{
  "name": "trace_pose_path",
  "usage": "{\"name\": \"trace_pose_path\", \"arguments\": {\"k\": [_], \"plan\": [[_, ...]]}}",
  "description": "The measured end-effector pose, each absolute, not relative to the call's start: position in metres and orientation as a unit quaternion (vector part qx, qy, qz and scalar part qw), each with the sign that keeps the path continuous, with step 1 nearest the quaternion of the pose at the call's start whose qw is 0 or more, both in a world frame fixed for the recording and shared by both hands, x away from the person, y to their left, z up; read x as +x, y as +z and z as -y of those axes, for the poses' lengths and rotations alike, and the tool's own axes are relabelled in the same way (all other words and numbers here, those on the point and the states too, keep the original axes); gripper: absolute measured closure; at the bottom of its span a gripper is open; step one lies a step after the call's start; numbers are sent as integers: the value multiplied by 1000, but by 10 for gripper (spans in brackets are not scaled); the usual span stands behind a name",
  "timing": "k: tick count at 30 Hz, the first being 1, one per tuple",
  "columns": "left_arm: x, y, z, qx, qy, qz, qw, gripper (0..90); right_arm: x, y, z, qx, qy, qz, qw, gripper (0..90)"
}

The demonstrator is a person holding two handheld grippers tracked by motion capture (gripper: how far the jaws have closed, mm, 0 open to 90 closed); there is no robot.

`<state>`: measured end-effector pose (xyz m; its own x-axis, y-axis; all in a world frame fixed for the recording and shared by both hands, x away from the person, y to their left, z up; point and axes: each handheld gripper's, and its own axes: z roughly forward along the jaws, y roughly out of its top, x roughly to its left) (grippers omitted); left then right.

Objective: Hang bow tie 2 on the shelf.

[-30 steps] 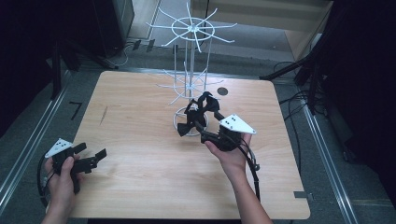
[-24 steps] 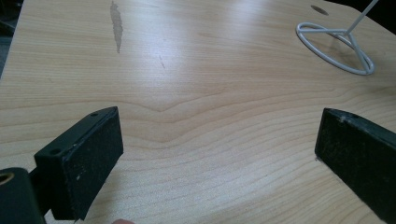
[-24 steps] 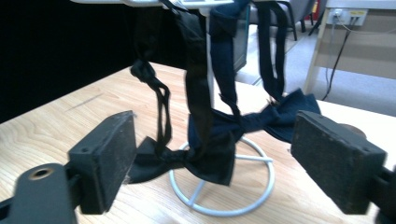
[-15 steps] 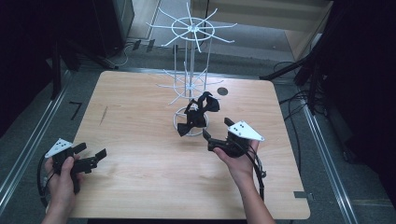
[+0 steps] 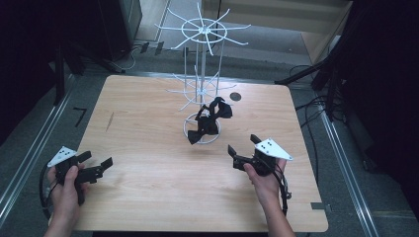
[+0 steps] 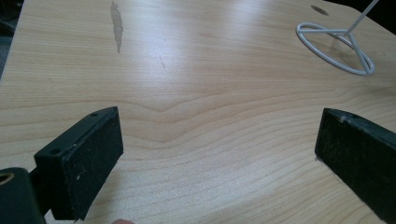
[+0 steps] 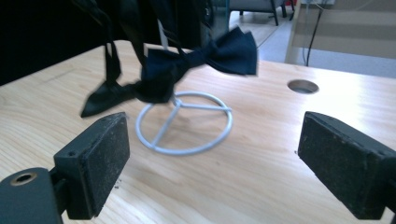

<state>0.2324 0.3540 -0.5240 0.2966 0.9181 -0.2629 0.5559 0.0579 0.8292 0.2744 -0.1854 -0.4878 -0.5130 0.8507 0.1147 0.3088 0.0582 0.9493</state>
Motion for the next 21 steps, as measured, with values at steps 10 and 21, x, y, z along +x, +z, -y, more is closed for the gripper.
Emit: {"name": "trace_pose_path", "arguments": {"k": [10,21], "plan": [[232,-524,-354,657,194,-561,465,14,265,-507,217,451,534,-671,247,105],[232,-524,-354,656,195,-561,466,14,255,-524,263,481,509,-664,260,117]]}}
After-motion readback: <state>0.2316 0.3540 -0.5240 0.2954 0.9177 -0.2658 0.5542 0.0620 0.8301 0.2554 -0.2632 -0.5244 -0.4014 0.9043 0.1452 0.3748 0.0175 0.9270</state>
